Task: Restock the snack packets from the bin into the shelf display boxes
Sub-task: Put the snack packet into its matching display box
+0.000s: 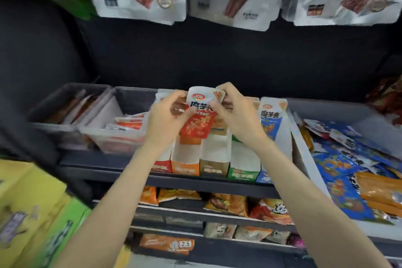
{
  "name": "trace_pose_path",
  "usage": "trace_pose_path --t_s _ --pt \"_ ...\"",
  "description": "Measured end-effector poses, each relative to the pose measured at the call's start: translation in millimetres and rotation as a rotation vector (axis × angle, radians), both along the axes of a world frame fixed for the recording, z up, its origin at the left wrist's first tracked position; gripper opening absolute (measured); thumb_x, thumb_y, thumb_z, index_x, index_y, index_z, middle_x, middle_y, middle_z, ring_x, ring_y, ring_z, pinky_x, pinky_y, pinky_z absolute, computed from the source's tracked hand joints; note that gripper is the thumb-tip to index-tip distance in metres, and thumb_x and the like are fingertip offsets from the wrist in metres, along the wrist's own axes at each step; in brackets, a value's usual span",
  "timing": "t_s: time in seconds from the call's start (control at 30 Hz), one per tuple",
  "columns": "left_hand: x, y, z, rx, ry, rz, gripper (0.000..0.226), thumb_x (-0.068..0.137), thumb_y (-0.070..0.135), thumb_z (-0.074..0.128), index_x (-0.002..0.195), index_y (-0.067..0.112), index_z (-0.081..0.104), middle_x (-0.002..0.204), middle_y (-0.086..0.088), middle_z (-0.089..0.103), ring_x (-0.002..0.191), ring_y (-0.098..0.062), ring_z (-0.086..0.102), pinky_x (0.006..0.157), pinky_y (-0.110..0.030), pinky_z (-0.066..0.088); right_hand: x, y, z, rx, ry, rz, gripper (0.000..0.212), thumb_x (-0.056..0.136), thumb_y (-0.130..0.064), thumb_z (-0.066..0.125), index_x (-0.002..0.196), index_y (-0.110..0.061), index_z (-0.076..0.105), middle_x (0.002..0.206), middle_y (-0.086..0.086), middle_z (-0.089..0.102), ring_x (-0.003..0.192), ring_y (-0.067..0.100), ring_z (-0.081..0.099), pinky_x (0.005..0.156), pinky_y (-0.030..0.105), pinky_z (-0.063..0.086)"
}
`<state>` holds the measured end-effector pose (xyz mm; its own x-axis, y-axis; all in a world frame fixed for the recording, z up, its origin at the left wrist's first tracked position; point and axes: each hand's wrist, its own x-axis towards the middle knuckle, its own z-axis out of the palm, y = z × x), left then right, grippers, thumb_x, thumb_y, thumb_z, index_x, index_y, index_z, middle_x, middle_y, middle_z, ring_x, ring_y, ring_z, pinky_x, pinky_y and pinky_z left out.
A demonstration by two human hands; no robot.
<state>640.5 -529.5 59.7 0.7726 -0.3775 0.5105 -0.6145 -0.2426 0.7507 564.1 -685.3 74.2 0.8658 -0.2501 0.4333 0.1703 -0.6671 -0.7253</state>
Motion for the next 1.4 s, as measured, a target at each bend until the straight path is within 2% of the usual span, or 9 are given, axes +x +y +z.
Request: trace_pose_path --t_s 0.17,0.33,0.5,0.67,0.8,1.03,1.17,1.27,1.4 --pt "39 29 1 -0.021 -0.079 0.119 0.021 0.084 0.023 0.071 0.103 0.019 0.063 0.095 0.004 0.069 0.087 -0.011 0.067 0.079 -0.037 0.057 49 24 6 -0.199 -0.146 -0.006 0.009 0.094 -0.021 0.055 0.101 -0.017 0.054 0.074 -0.001 0.064 0.065 0.019 0.063 0.065 0.046 0.052" --pt "58 36 -10 -0.041 -0.029 0.159 0.023 0.084 0.022 0.070 0.105 0.014 0.062 0.095 0.006 0.066 0.084 -0.004 0.065 0.076 -0.023 0.056 76 39 -2 -0.254 -0.180 -0.020 0.009 0.094 -0.017 0.055 0.102 -0.012 0.058 0.071 -0.019 0.053 0.057 0.000 0.049 0.067 0.038 0.048" --pt "69 39 -8 -0.051 -0.045 0.161 0.024 0.085 0.023 0.069 0.107 0.015 0.062 0.097 0.011 0.065 0.080 0.009 0.061 0.070 -0.008 0.051 89 44 3 -0.233 -0.196 -0.033 0.011 0.095 -0.019 0.054 0.104 -0.012 0.057 0.078 -0.007 0.064 0.070 0.012 0.065 0.071 0.043 0.055" --pt "71 44 -4 -0.094 -0.088 0.151 0.022 0.085 0.019 0.070 0.105 0.017 0.062 0.096 0.013 0.065 0.085 0.011 0.062 0.071 -0.008 0.050 88 49 1 -0.234 -0.248 -0.034 0.011 0.095 -0.017 0.055 0.103 -0.010 0.057 0.086 -0.001 0.069 0.075 0.010 0.066 0.068 0.034 0.056" --pt "72 44 -11 -0.094 -0.078 0.159 0.021 0.085 0.022 0.070 0.104 0.020 0.062 0.096 0.016 0.063 0.083 0.015 0.060 0.070 -0.005 0.048 87 50 -2 -0.290 -0.257 -0.051 0.011 0.095 -0.016 0.055 0.103 -0.009 0.057 0.085 0.001 0.069 0.069 0.004 0.060 0.059 0.016 0.048" --pt "80 37 -15 -0.026 -0.019 0.153 0.019 0.086 0.022 0.068 0.103 0.020 0.059 0.094 0.015 0.063 0.079 0.010 0.059 0.066 -0.003 0.047 93 45 1 -0.425 -0.192 -0.101 0.012 0.095 -0.017 0.053 0.104 -0.009 0.056 0.071 0.002 0.064 0.062 0.020 0.062 0.062 0.037 0.051" --pt "94 34 -30 0.150 -0.032 0.242 0.027 0.086 0.021 0.069 0.111 0.016 0.061 0.103 0.001 0.069 0.087 -0.007 0.064 0.075 -0.016 0.050 115 43 -19 -0.586 -0.043 -0.140 0.009 0.093 -0.019 0.057 0.098 -0.012 0.059 0.073 0.001 0.064 0.066 0.024 0.062 0.060 0.036 0.051" --pt "97 31 -28 0.189 -0.149 0.325 0.034 0.083 0.023 0.071 0.115 0.021 0.060 0.110 0.003 0.064 0.091 -0.010 0.060 0.078 -0.025 0.050 133 40 -34 -0.861 -0.125 -0.291 0.016 0.065 -0.013 0.080 0.072 -0.016 0.067 0.060 -0.004 0.062 0.068 0.020 0.060 0.057 0.027 0.045" --pt "95 28 -25 0.254 -0.210 0.326 0.026 0.085 0.022 0.067 0.111 0.021 0.062 0.108 0.002 0.063 0.089 -0.011 0.060 0.074 -0.025 0.050 143 37 -44 -0.913 -0.111 -0.353 0.028 0.057 -0.014 0.083 0.083 -0.016 0.071 0.074 0.000 0.066 0.084 0.027 0.062 0.068 0.032 0.048"
